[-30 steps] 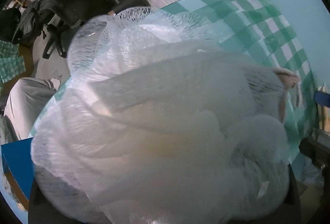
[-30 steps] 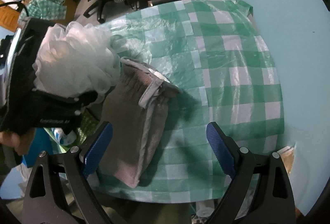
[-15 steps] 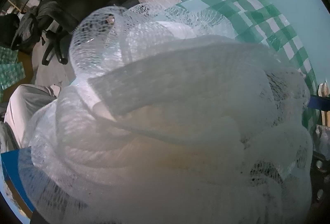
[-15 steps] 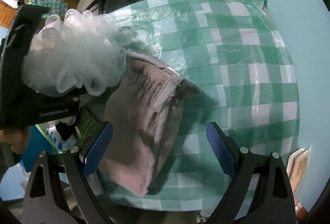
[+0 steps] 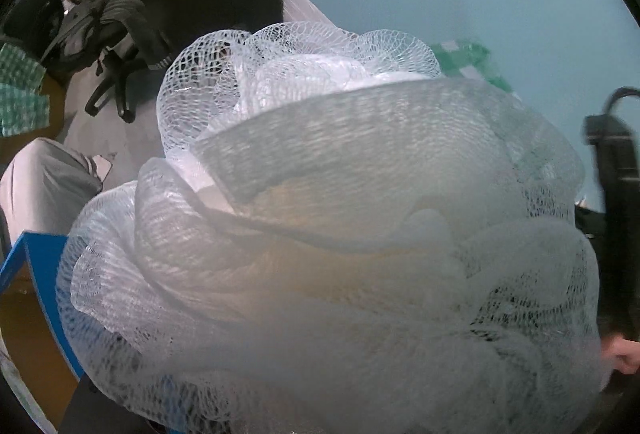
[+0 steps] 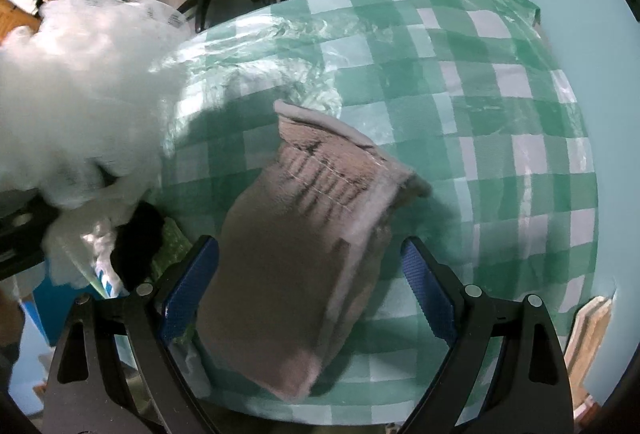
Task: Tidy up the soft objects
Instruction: 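Close the left tool on the pouf while the right tool grasps the grey-brown towel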
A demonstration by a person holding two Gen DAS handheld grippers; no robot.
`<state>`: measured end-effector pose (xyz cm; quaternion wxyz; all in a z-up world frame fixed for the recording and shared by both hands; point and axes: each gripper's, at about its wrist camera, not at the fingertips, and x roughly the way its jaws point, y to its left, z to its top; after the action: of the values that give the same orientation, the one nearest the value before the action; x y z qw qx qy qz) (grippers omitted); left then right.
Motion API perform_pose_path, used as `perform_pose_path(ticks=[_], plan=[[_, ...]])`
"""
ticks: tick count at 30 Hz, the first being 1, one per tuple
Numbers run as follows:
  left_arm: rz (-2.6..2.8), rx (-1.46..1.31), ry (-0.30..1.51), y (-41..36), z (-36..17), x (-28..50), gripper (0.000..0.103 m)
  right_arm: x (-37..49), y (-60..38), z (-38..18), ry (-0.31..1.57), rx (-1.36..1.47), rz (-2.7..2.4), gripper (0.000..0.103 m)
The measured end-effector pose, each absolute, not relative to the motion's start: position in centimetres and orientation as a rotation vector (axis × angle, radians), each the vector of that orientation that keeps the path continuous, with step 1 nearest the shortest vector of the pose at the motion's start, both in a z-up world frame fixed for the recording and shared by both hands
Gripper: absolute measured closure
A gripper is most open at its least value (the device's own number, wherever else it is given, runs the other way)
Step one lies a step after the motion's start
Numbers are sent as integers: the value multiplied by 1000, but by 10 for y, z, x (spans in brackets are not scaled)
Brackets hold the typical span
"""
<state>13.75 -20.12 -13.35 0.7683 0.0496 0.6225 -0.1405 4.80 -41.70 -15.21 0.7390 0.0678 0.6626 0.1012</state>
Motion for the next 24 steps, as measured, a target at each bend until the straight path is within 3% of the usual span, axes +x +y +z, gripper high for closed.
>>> perform_pose_path(ticks=[15, 18, 24], plan=[[-206, -55, 1273, -163, -85, 110, 41, 60, -406, -168, 1524, 122, 135, 13], [-189, -74, 1271, -159, -82, 98, 42, 57, -403, -166, 1526, 81, 138, 23], [-155, -126, 1275, -147, -77, 79, 42, 48, -404, -151, 1492, 42, 206, 59]])
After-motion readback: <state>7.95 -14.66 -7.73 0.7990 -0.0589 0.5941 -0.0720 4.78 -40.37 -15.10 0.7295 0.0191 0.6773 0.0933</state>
